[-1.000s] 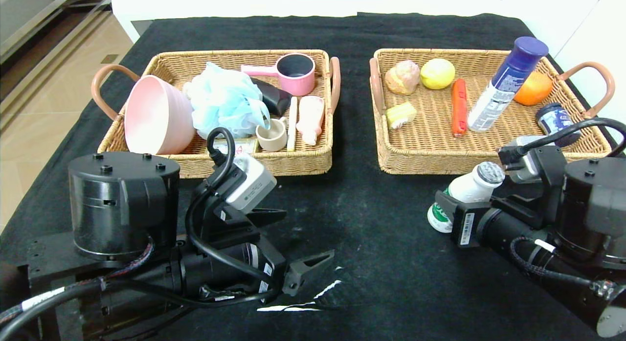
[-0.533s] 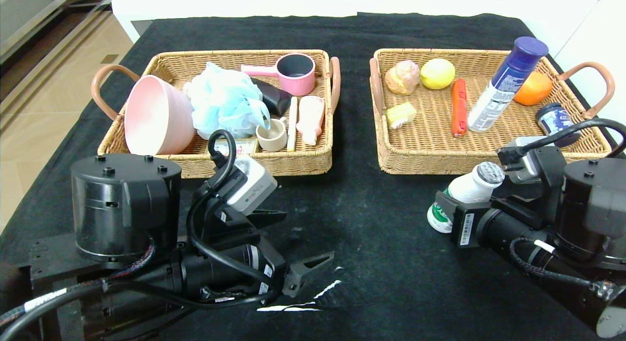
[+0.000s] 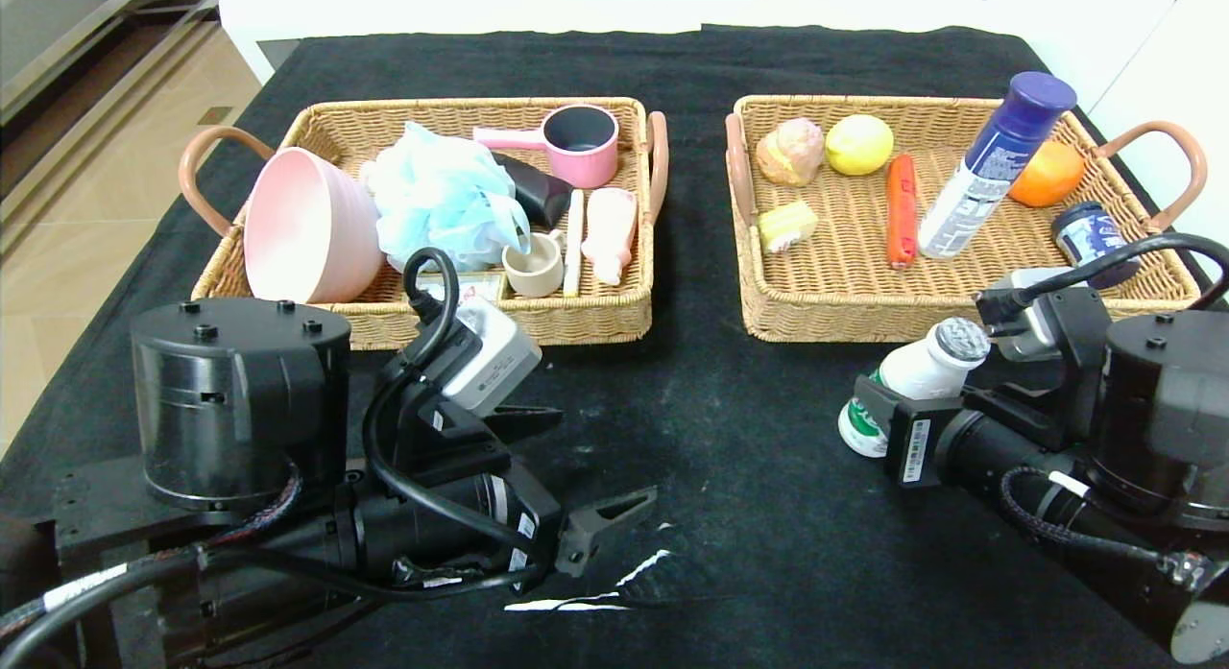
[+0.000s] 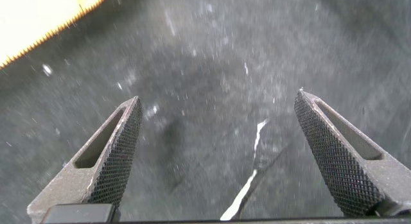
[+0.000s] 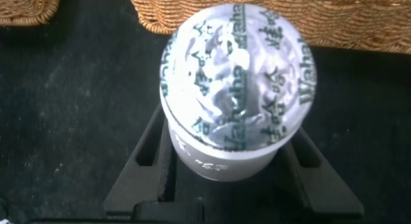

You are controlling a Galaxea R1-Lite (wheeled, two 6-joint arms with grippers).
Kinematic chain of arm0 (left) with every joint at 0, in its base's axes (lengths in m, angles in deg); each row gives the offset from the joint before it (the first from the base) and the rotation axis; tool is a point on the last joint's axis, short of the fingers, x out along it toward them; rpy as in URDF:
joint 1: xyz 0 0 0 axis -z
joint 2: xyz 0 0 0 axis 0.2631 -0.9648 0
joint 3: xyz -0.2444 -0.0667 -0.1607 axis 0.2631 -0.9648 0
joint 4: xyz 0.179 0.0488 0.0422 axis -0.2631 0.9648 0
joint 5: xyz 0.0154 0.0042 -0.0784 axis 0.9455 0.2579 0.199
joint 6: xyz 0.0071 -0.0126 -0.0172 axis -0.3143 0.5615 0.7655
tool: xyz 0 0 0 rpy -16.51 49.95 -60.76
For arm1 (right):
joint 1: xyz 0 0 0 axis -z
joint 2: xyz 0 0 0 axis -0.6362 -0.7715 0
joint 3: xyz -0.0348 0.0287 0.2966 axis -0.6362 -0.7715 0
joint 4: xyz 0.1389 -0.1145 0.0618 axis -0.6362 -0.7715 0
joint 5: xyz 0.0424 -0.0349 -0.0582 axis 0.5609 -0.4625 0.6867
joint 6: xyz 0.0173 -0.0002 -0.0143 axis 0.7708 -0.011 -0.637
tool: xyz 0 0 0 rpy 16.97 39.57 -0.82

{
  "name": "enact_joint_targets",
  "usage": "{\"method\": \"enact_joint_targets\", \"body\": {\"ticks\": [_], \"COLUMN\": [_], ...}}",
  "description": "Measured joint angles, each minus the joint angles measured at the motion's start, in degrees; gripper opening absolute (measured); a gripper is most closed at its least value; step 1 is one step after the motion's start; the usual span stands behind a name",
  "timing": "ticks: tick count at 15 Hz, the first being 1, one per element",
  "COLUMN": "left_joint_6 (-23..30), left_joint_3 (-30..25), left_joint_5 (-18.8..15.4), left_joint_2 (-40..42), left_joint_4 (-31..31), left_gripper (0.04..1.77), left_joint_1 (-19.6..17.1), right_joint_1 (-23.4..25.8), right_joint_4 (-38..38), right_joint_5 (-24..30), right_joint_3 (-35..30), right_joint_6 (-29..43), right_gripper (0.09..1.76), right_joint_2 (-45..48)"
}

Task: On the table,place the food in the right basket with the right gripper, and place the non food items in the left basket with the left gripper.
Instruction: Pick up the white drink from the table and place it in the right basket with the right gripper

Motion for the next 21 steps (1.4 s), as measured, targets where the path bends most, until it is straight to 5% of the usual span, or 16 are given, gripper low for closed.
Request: {"method": "enact_joint_targets", "body": {"ticks": [10,16,21], "left_joint_6": [-0.2,-0.2,-0.3], "left_joint_3": [-0.5,-0.5,-0.7], "left_joint_5": [0.0,-0.1,-0.1], "left_joint_2": [-0.4,-1.2,-1.3], "left_joint_4": [-1.0,-1.0,-1.1], "left_gripper": [1.72,1.72,1.72], "left_joint_1": [-0.1,0.1,0.4], "right_joint_1": [-0.7,3.7,6.5], "right_joint_4": [-0.1,0.2,9.6], "right_joint_5": [0.2,0.3,0.4], "right_joint_3": [0.5,3.8,5.8], "right_joint_6": [-3.8,-4.9,-5.2], "right_gripper": [0.87,0.87,0.87], "right_joint_2": [7.1,10.6,6.9]}}
